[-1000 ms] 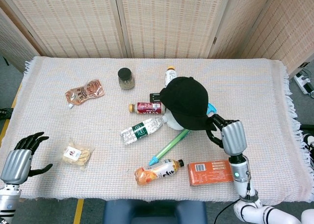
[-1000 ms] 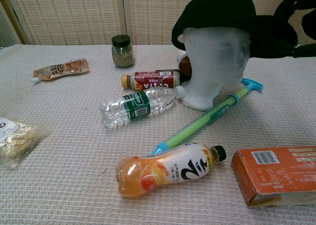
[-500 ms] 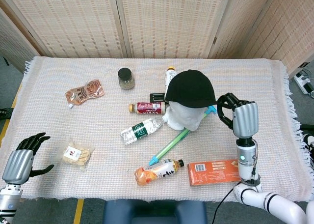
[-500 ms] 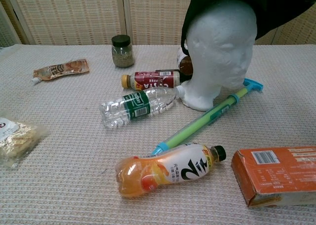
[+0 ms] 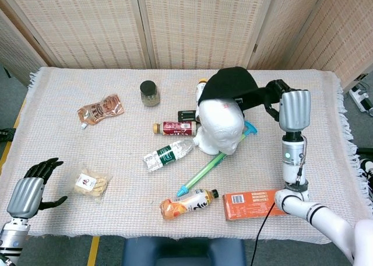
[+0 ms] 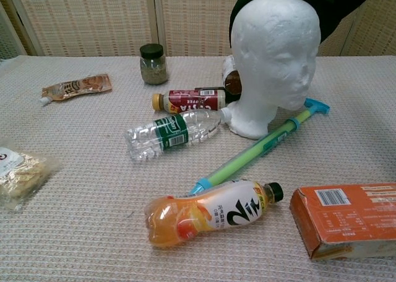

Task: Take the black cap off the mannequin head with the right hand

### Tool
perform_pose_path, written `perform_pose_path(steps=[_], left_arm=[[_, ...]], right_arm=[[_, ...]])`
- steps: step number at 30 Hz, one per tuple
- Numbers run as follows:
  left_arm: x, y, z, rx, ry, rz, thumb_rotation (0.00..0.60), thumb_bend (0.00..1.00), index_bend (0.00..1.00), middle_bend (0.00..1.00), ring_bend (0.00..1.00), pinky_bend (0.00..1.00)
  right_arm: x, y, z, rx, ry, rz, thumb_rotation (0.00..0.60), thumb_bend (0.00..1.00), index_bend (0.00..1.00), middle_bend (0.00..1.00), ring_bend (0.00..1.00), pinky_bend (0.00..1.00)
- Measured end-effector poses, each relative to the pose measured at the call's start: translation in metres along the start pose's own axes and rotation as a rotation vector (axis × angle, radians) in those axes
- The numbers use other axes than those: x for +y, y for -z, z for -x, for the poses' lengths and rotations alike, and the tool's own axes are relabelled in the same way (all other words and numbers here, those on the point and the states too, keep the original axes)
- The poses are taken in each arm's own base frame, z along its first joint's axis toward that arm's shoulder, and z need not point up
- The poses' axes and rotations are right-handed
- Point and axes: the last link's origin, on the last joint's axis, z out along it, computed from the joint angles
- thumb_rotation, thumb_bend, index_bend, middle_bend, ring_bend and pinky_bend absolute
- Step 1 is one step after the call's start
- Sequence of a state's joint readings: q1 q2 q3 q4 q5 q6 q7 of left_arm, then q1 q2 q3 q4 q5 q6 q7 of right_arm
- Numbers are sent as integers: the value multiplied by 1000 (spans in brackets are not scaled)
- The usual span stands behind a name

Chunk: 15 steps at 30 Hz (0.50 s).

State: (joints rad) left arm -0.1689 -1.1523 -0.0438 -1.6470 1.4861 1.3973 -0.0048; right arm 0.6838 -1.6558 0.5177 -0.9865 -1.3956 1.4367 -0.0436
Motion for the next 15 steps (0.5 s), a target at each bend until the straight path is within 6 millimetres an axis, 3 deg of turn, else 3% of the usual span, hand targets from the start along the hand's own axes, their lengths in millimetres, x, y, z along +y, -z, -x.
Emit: perform_pose_path(steps=[9, 15], left_arm=[[1, 0, 0, -7, 2, 5, 600, 96, 204, 170, 168, 205], [-2, 3, 0, -11, 4, -7, 600, 96, 202, 170, 167, 205]], right_arm=[[-13, -33, 19, -12, 65, 1, 600, 731, 943, 743, 889, 1000], [8, -28, 15, -35, 161, -11, 600, 731, 943, 743, 889, 1000]])
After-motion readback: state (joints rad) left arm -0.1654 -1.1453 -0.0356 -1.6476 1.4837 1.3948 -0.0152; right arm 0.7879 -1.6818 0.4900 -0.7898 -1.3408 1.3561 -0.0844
